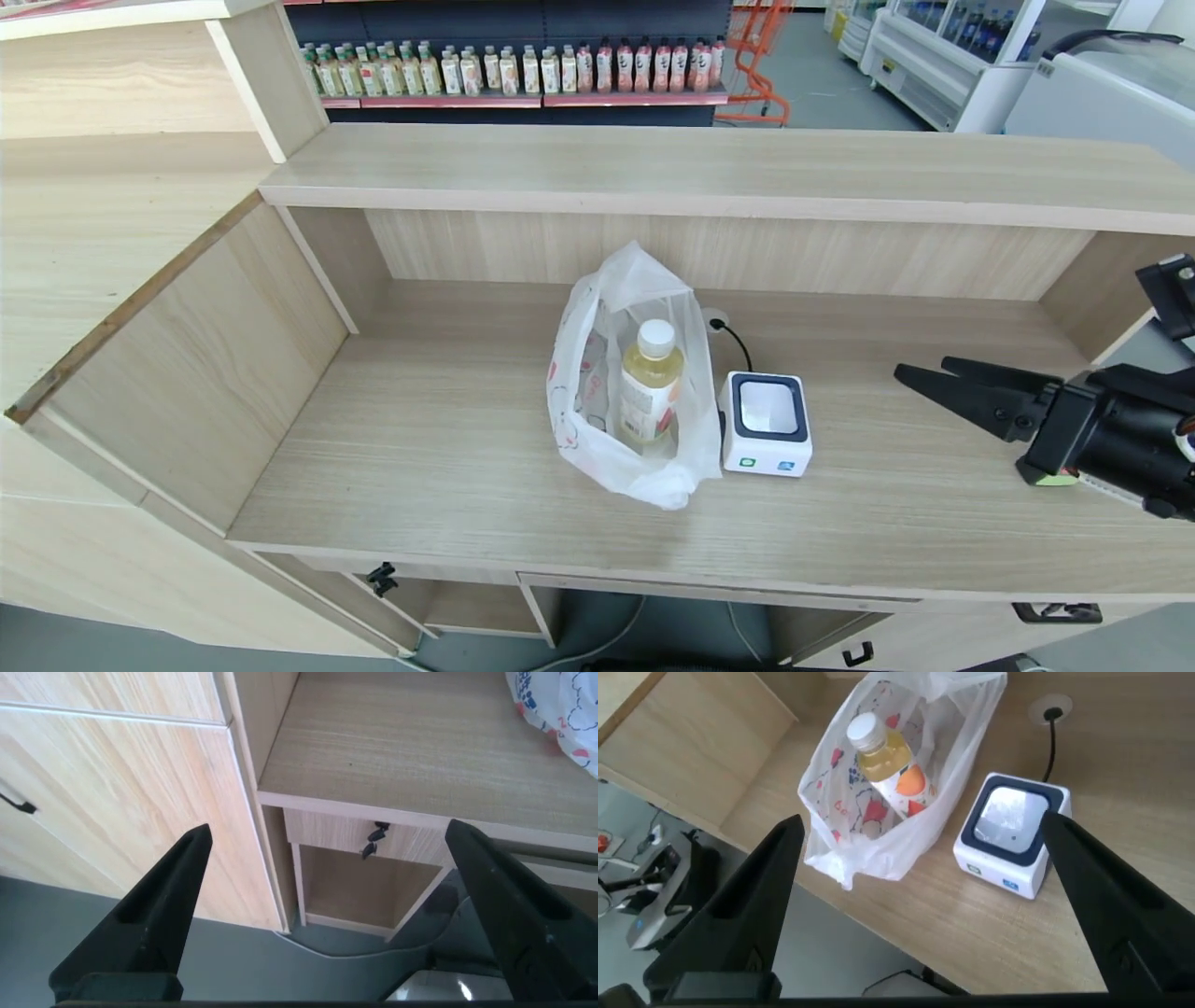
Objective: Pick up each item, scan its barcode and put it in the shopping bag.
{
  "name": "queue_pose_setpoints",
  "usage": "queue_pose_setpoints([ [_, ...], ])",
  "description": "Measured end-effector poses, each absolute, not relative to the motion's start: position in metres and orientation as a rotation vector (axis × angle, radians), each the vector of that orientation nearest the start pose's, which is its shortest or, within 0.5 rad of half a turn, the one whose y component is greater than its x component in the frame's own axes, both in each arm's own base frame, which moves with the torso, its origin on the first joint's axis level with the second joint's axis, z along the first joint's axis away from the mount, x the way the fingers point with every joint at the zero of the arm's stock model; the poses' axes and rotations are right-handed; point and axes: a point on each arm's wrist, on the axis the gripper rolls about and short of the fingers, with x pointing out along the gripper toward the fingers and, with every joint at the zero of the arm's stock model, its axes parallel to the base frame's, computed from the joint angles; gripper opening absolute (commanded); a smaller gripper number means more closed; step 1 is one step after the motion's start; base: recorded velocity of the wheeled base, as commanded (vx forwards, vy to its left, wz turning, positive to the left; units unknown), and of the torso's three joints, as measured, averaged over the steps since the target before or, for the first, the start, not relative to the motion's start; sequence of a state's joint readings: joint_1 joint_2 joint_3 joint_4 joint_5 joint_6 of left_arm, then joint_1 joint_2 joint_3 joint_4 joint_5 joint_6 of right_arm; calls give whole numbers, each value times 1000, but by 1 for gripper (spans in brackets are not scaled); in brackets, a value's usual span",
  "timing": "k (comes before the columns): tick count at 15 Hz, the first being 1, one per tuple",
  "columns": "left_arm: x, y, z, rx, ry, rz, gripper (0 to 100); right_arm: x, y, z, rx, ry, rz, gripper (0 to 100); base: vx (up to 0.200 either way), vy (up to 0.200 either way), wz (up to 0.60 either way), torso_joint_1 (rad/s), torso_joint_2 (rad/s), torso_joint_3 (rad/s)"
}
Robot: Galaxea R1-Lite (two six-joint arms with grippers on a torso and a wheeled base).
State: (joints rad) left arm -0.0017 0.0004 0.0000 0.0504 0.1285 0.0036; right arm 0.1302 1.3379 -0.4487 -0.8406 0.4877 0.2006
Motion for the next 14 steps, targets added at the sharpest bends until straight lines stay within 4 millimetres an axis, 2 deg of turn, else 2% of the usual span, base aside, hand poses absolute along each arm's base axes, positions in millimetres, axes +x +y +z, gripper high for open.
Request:
queue_pose_setpoints([
  [1,-23,3,70,7,51,127,100,195,35,198,205,117,604,100,0,0,0,0,0,0],
  [6,-23,3,70,6,51,127,100,195,24,197,207,112,552,100,0,-200,0,8,-1,4],
  [11,-23,3,70,6,51,128,100,193,3,188,237,196,429,100,0,-200,0,2,4,0],
  [14,-23,3,70,5,51,128,100,188,0,188,238,194,414,100,0,-200,0,1,2,4],
])
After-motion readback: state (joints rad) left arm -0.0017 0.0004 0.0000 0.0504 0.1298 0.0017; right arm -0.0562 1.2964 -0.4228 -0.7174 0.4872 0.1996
